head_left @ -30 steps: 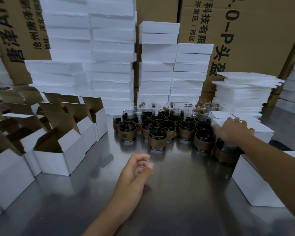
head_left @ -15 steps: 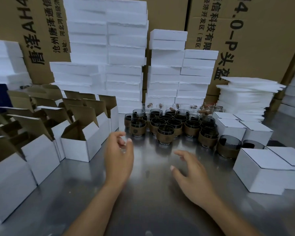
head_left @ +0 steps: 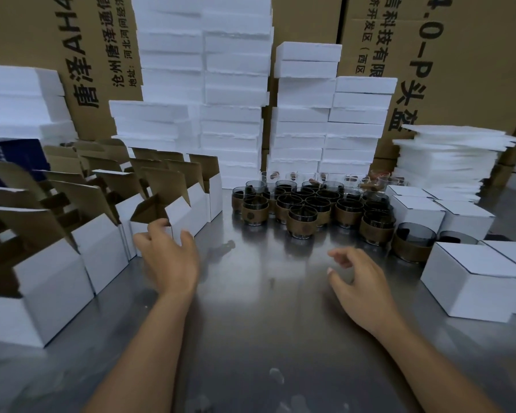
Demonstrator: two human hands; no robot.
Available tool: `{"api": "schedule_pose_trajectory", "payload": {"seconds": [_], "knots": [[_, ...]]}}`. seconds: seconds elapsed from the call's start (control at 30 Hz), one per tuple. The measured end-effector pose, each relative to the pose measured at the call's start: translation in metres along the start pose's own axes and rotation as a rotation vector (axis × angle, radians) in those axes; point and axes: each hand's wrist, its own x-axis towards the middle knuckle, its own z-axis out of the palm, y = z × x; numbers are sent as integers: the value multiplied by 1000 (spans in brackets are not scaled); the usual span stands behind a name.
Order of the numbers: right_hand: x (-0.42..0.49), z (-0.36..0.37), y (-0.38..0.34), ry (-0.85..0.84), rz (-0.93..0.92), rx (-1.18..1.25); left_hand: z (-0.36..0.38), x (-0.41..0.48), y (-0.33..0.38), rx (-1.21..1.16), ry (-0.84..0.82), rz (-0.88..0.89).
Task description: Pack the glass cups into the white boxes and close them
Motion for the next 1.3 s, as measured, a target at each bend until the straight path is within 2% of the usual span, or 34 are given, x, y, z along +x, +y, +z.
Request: {"api": "schedule_pose_trajectory", "payload": {"seconds": [0.17, 0.3, 0.6, 0.73, 0.83, 0.97, 1.13, 1.2, 1.3], "knots": [[1, -1, -1, 10, 19, 19, -6, 0, 0, 212, 67, 124], [2, 0, 1, 3, 29, 13, -7, -5, 2, 347, 33, 297], [2, 0, -2, 13, -7, 36, 6, -47, 32, 84, -180, 642], [-3, 5, -11, -121, -63, 128, 12, -74, 41, -30, -265, 722], [-2, 11, -17, -233, 6, 306, 16, -91, 45, -96, -331, 757], [1, 16, -17, -196, 48, 431, 19, -101, 48, -133, -387, 808], [5, 14, -13, -209, 71, 464, 18, -100, 47, -189, -480, 842], [6, 11, -12, -210, 71, 467, 17, -95, 46, -251, -538, 776], [6, 10, -11, -216, 83, 455, 18, -85, 47, -371, -627, 550]]}}
